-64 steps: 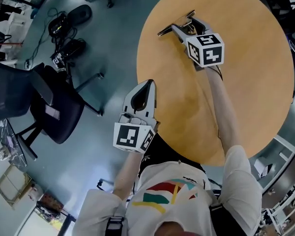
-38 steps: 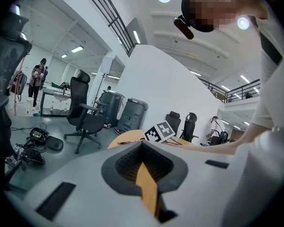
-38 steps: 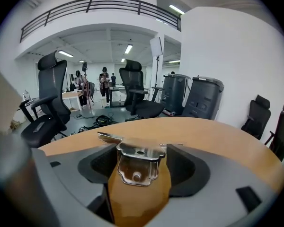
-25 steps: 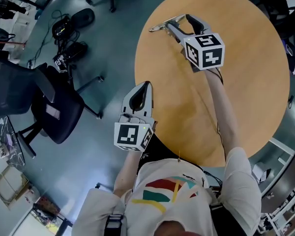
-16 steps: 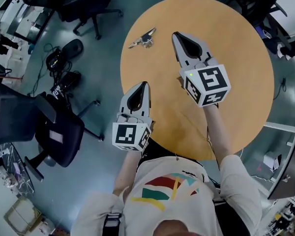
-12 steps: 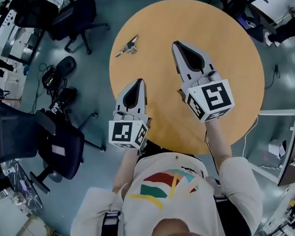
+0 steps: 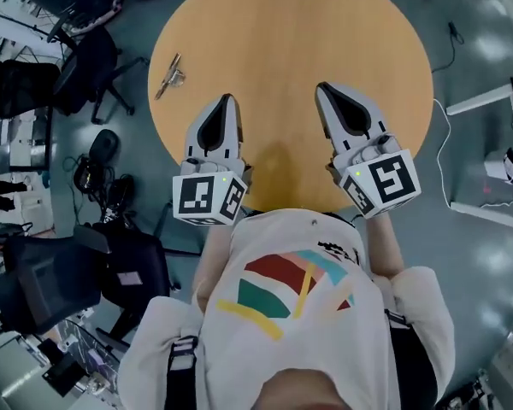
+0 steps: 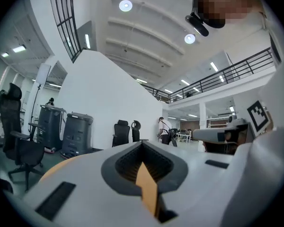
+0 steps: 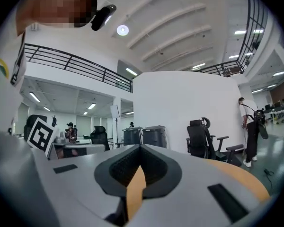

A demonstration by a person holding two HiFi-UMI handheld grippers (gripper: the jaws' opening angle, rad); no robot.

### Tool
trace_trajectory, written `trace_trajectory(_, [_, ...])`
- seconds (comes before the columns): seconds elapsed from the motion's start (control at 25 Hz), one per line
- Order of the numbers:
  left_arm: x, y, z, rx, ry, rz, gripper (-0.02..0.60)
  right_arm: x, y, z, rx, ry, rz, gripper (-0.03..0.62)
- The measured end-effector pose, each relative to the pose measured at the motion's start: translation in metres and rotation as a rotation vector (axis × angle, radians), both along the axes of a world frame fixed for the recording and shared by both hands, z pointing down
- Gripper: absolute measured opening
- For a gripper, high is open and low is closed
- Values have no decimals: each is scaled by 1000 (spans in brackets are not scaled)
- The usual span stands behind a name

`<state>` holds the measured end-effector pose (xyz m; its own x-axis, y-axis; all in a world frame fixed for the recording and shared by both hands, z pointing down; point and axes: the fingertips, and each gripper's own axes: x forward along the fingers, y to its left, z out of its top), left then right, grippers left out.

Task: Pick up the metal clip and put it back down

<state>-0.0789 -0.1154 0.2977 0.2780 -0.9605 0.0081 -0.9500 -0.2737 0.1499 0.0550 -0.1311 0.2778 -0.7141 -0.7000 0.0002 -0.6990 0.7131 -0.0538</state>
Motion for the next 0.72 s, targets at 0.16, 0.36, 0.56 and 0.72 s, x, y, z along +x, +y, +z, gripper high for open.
trace_trajectory(0.16, [35, -3, 4, -8, -18, 87, 41, 29, 13, 29, -76, 25, 91, 14])
trace_trajectory(0.36, [74, -7, 6, -9, -36, 170, 42, 49, 19, 56, -145, 33, 133, 14])
trace_trajectory(0.56, [87, -6, 7, -6, -40, 204, 43, 54, 22, 64, -174, 36, 145, 14])
trace_trajectory(0.72, [84, -4, 8, -7, -35, 201, 42, 50, 23, 66, -183, 42, 142, 14])
